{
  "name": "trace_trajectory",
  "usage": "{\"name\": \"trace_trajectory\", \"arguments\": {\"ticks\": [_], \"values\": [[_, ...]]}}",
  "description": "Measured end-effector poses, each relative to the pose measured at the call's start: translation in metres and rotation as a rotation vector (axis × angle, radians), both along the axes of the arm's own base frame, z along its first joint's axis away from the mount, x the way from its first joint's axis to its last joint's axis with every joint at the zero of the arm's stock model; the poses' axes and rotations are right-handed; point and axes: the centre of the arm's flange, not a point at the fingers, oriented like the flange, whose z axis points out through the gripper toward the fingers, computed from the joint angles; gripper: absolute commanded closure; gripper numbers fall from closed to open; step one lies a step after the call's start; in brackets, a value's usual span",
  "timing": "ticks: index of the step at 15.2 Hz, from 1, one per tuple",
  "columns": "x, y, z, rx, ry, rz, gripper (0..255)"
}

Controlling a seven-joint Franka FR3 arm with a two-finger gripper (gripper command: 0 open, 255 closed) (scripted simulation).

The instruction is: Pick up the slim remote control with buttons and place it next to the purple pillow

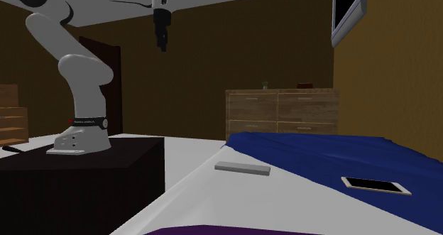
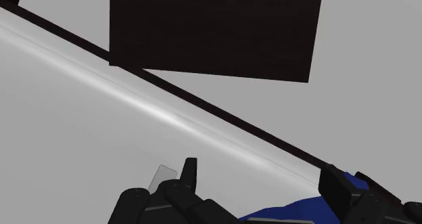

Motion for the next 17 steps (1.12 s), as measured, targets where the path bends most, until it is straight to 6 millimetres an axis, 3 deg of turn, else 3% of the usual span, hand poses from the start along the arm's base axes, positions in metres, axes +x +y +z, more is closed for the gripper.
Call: {"name": "trace_trajectory", "arguments": {"ticks": [3,17], "values": [[0.009,-0.002,-0.012,-0.001,0.000,-0.007,0],[0.117,-0.045,-0.155,-0.008,-0.007,-0.087,0]]}}
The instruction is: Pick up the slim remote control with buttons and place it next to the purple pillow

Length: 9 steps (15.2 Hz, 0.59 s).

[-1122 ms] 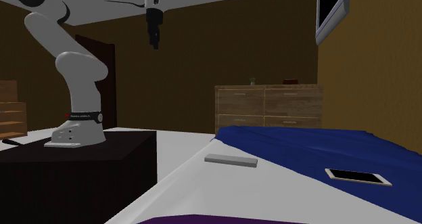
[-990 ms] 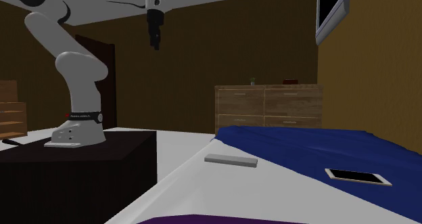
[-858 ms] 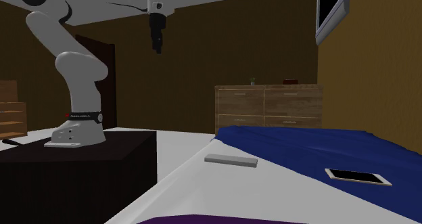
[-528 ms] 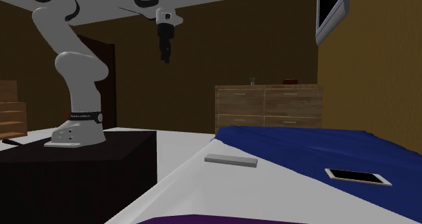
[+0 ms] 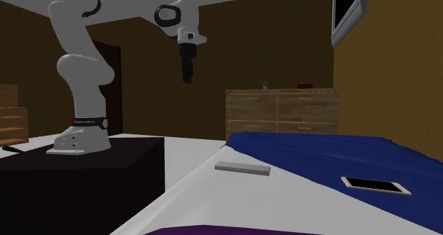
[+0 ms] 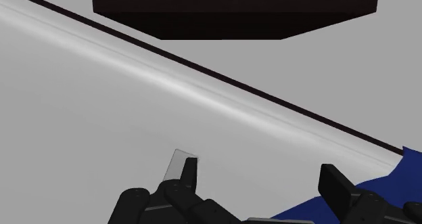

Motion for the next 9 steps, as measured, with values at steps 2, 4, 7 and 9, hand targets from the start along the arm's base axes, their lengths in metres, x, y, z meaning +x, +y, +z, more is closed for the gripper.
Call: {"name": "trace_trajectory", "arguments": {"ticks": [2,4,7,9], "values": [[0.010,-0.005,-0.018,-0.001,-0.001,-0.011,0],[0.026,-0.015,-0.037,-0.002,-0.003,-0.024,0],[0.047,-0.025,-0.067,-0.004,-0.005,-0.041,0],[0.064,-0.033,-0.088,-0.005,-0.006,-0.053,0]]}}
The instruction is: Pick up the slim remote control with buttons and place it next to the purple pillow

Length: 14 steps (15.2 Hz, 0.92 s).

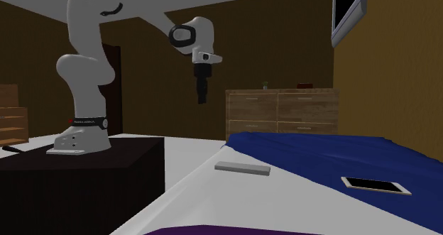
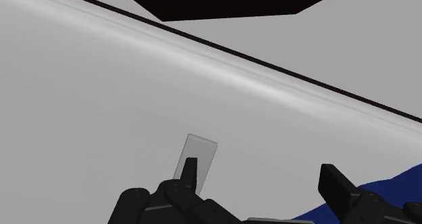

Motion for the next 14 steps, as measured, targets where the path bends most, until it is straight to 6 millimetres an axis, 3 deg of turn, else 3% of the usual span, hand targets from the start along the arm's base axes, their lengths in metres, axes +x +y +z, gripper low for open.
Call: {"name": "trace_trajectory", "arguments": {"ticks": [14], "values": [[0.103,-0.059,-0.140,-0.008,-0.009,-0.082,0]]}}
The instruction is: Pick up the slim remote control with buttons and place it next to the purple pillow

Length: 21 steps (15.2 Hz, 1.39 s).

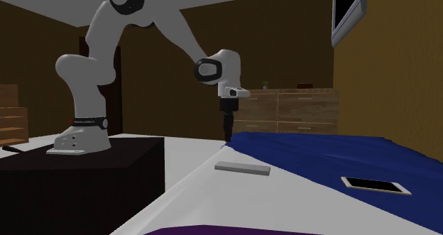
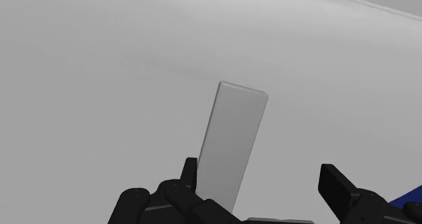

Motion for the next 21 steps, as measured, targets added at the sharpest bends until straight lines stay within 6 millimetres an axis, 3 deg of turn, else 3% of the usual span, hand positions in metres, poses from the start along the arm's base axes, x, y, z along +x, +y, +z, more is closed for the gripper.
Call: {"name": "trace_trajectory", "arguments": {"ticks": [6,13,20,21], "values": [[0.040,-0.026,-0.060,-0.004,-0.003,-0.032,0],[0.043,-0.029,-0.099,-0.004,-0.004,-0.036,0],[0.044,-0.028,-0.105,-0.004,-0.004,-0.036,0],[0.044,-0.028,-0.105,-0.004,-0.004,-0.036,255]]}}
